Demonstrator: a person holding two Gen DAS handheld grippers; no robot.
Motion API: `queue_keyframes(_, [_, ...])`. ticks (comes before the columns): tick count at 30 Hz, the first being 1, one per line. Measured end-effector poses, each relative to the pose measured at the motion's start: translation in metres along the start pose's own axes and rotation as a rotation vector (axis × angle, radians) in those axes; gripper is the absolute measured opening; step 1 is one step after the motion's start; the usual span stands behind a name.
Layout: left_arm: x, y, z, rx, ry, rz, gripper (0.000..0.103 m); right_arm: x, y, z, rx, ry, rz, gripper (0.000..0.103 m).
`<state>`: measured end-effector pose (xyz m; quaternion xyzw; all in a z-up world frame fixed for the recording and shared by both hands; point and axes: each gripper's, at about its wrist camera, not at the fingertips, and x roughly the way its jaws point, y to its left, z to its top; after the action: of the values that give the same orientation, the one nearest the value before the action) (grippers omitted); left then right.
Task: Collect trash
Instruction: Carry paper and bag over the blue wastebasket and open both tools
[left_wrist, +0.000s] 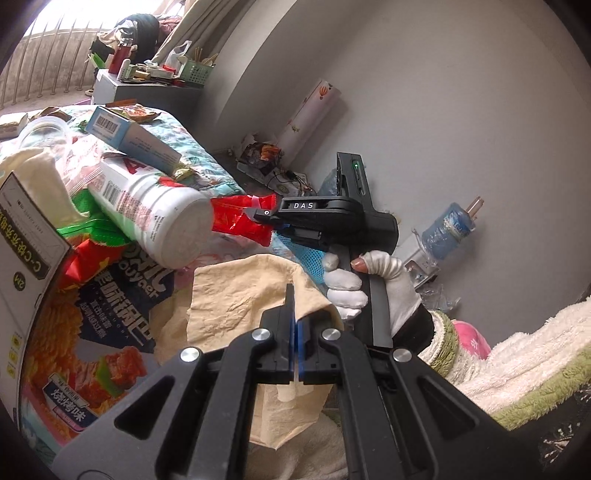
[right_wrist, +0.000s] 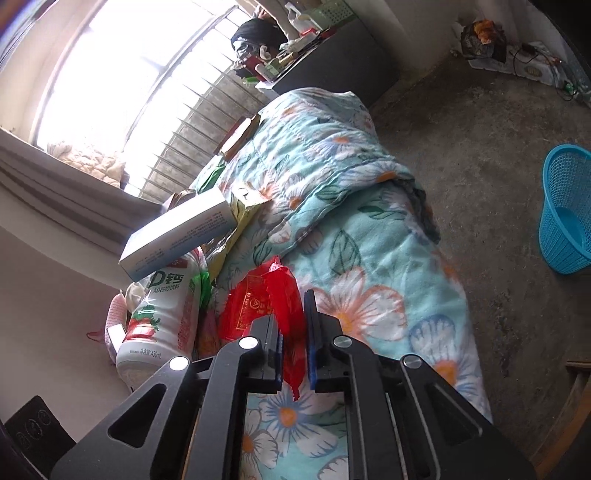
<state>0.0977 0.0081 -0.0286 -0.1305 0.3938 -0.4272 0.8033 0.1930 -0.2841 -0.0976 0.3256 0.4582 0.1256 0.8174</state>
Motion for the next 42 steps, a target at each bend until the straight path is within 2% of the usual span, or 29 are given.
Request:
queue_keyframes(7, [0.037, -0.028, 0.045, 0.064, 0.003, -0.065, 0.0, -0.072, -0.049, 0.014, 0.067, -0.162, -0.025, 0.01])
queue_keyframes(12, [0.09, -0.067, 0.09, 0.129, 0.035, -0.115, 0.0, -0.131, -0.094, 0.021, 0.135, -0.305, -0.098, 0.01])
queue_keyframes(16, [0.153, -0.097, 0.128, 0.151, 0.091, -0.159, 0.0, -0.172, -0.135, 0.024, 0.202, -0.41, -0.165, 0.01])
queue_keyframes(22, [0.279, -0.13, 0.159, 0.193, 0.231, -0.109, 0.0, -0.203, -0.188, 0.027, 0.261, -0.505, -0.31, 0.01])
queue_keyframes(24, [0.324, -0.137, 0.161, 0.23, 0.277, -0.064, 0.0, -0.203, -0.208, 0.03, 0.284, -0.51, -0.355, 0.01])
queue_keyframes(29, [0.433, -0.138, 0.161, 0.23, 0.389, -0.034, 0.0, -0.177, -0.264, 0.042, 0.365, -0.448, -0.417, 0.01])
queue_keyframes(34, [0.52, -0.132, 0.15, 0.214, 0.455, -0.013, 0.0, -0.144, -0.315, 0.056, 0.447, -0.381, -0.448, 0.01])
queue_keyframes(39, [0.586, -0.121, 0.134, 0.176, 0.504, 0.007, 0.0, -0.117, -0.36, 0.08, 0.514, -0.335, -0.456, 0.011])
queue_keyframes(40, [0.597, -0.119, 0.13, 0.18, 0.512, 0.025, 0.003, -0.112, -0.367, 0.085, 0.526, -0.33, -0.462, 0.012])
queue_keyframes(42, [0.62, -0.113, 0.122, 0.17, 0.54, 0.061, 0.035, -0.101, -0.385, 0.093, 0.539, -0.321, -0.459, 0.014])
